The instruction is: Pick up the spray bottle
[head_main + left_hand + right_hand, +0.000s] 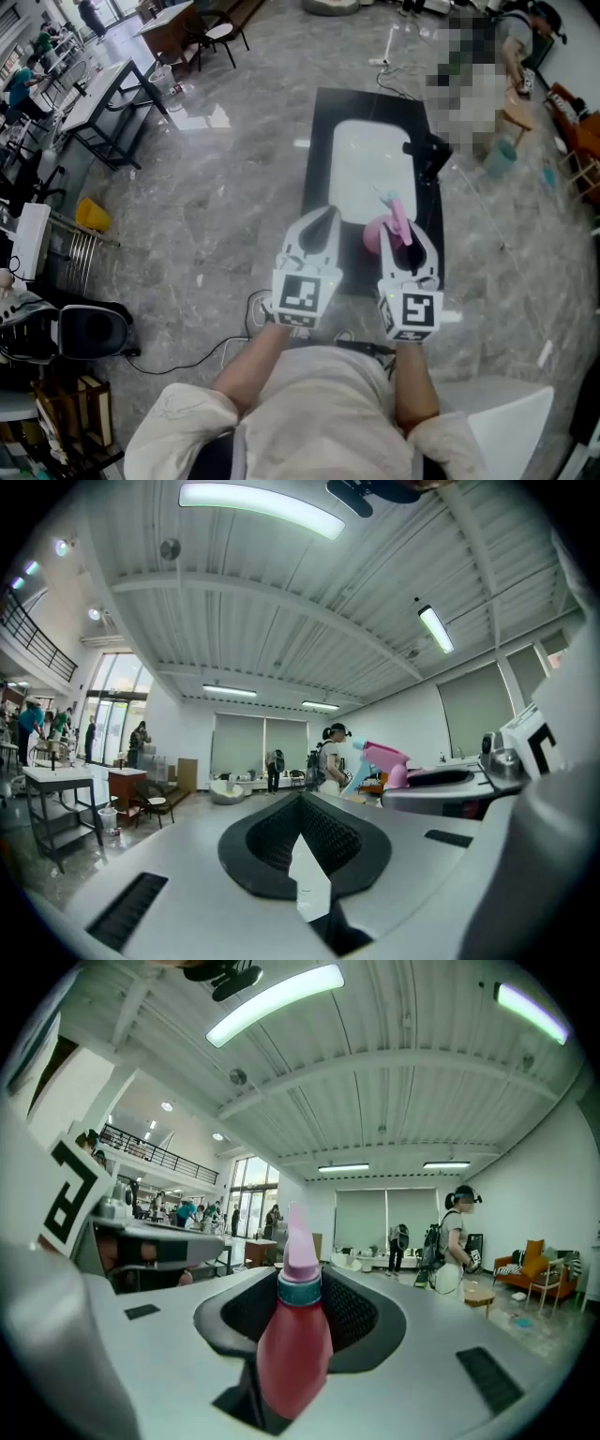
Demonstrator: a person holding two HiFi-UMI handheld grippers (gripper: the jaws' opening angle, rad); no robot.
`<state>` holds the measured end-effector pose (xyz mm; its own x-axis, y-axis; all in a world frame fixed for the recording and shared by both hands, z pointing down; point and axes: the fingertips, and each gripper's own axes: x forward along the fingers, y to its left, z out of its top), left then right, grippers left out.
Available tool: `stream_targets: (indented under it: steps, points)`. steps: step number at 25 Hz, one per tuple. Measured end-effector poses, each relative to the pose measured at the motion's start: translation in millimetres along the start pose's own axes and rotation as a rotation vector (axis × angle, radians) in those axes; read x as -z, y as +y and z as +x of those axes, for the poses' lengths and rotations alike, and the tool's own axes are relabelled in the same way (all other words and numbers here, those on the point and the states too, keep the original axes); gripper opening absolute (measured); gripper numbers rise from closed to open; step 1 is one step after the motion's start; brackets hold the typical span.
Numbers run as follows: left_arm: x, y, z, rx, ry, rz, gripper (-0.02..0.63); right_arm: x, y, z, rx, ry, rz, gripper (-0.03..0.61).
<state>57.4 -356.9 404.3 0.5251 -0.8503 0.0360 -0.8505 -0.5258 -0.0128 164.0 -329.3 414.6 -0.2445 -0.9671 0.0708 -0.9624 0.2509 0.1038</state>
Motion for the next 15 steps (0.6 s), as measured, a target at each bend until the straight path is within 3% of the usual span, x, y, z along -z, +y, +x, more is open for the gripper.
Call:
stream_targets:
  steps: [8,15]
  points:
    - [-16.4,-7.6,-1.1,0.019,-0.037,-0.02,0.002,-77.9,-3.8,-24.6,0.039,-0.182,-0.032,0.147]
    - [-19.9,-7.7,-2.6,0.015,-0.057,-0.019,0.002,-88.8,-5.5,-31.5,0.055,-0.221,-0.026,0.14]
